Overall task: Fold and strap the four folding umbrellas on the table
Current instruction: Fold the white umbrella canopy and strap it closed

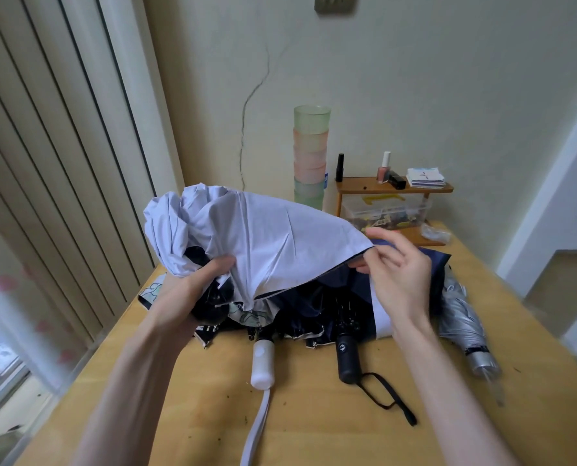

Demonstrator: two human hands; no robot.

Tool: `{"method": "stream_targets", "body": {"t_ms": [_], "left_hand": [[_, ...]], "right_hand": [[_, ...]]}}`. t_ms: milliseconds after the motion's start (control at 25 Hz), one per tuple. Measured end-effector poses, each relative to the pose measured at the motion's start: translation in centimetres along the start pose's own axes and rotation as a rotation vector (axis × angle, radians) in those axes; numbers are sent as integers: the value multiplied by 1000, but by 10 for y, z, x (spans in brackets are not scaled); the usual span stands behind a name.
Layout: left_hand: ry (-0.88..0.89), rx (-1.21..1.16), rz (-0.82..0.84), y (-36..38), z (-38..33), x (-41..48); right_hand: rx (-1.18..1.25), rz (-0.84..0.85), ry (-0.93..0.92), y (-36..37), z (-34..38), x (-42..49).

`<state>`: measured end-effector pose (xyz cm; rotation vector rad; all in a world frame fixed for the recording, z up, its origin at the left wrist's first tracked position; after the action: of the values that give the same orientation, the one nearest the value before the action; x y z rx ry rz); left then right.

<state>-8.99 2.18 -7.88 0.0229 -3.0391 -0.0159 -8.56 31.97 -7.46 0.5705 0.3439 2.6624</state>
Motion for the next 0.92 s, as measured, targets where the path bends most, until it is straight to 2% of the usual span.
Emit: {"method": "stream_targets", "body": {"t_ms": [80,200,280,400,600,680,760,920], "left_hand": [[31,46,-11,-8,-1,-1],[110,160,33,-20,-4,-4],[161,209,83,-25,-8,-9],[175,253,103,-35,-6,-9],[184,251,132,-44,-1,-6],[182,234,134,-44,2,-5],[179,241,130,-47,4,-2],[202,252,119,-50,1,-3]], "right_hand": [[31,65,133,1,0,3],[-102,217,138,4,4,5],[-135,410,116,10,8,3],[-73,658,209,16,5,-6],[-88,856,303,13,9,-16],[-221,939,283,15,11,-18],[-380,979,226,15,10,-18],[-290,832,201,4,13,-6]]}}
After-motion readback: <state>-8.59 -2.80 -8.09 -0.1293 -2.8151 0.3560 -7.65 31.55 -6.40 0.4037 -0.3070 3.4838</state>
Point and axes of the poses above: each hand's wrist, its own x-axis towards the middle knuckle, its own y-axis out of the palm, z = x × y, the point moved 4 cm from there along x, towards the middle knuckle, and after that the axes turned 14 degrees about x, right-handed, at the moved point
